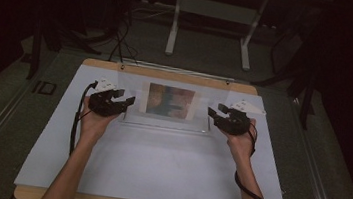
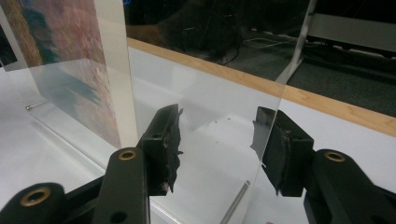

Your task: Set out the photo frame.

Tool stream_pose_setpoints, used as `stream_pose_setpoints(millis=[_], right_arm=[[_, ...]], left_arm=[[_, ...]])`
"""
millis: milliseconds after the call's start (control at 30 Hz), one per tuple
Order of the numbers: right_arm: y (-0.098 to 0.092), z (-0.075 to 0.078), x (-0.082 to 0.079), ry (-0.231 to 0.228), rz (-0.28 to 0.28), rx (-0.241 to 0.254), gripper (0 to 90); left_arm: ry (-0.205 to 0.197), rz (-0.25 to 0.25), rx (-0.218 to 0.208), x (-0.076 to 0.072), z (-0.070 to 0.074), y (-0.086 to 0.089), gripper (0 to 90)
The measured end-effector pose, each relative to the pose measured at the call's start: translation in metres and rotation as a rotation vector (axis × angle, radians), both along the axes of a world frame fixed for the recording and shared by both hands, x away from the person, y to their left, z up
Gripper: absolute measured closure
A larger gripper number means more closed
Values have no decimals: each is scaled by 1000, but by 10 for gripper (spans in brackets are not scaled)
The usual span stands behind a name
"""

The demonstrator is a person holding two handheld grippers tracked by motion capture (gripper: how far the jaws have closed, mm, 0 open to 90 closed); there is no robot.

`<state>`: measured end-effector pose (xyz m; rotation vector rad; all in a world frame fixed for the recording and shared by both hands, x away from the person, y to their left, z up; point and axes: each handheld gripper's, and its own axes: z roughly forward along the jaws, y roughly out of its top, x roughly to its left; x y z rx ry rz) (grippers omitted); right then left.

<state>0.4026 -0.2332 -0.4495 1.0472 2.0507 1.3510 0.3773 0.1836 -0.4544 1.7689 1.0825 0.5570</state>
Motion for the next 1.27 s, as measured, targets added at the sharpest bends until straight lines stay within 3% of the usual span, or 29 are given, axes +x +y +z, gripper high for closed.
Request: stream_pose_setpoints(millis=[200,567,833,933,1133,1267], right_arm=[[-1,-4,-3,25,6,3,502],[-2,-11,-14,62,12,3,516],[-3,-11,-15,66,27,-2,533],[-4,-10,-16,63,37,-17,485],[-15,-6,-18,58,41,-15,425],[-25,-3,-19,49,59,-17,392]], left_arm=[[33,6,0,-6,-5,-1,463],[38,-17,15,-10,-6,2,460],[23,-38,-36,-9,-12,8,461],[30,-44,-40,-11,-12,9,365],[29,-33,-103,-18,-9,31,324],[25,-17,-104,-23,-6,45,325]])
